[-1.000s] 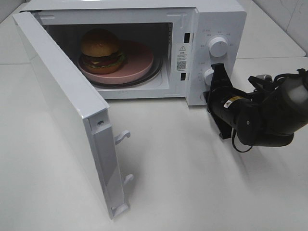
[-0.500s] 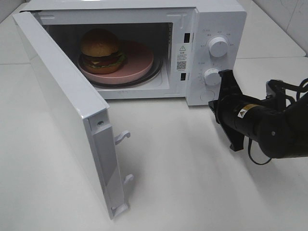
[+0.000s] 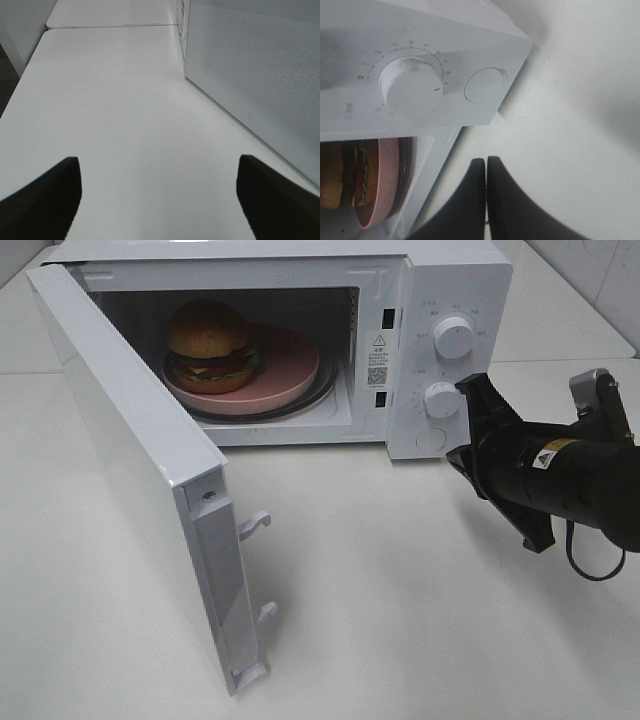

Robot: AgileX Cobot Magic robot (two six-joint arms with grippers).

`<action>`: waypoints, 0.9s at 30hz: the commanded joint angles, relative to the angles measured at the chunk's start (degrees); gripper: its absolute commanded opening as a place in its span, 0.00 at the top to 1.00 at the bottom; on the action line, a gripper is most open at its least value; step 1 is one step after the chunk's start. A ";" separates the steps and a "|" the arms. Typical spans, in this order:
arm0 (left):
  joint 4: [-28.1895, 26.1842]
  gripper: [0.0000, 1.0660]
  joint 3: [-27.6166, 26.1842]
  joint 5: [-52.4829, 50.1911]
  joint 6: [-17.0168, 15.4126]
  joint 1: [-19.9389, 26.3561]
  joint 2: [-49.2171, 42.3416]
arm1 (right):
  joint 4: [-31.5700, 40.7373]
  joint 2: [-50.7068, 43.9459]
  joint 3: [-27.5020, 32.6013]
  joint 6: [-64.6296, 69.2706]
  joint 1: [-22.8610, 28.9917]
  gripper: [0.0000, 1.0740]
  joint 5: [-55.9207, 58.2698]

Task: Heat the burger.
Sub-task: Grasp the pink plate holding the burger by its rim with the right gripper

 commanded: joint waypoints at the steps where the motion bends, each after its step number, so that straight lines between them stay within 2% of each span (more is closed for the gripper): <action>1: -0.34 0.27 0.00 0.17 -0.06 0.29 -0.92 | -1.78 -2.12 0.11 -3.50 -0.34 1.00 3.09; 8: -0.34 0.27 0.00 0.17 -0.06 0.29 -0.92 | -4.87 -7.33 0.11 -11.46 -0.34 1.00 12.95; 27: -0.34 0.27 0.00 0.17 -0.06 0.29 -0.92 | -4.98 -19.65 0.06 -35.29 -0.34 0.97 35.47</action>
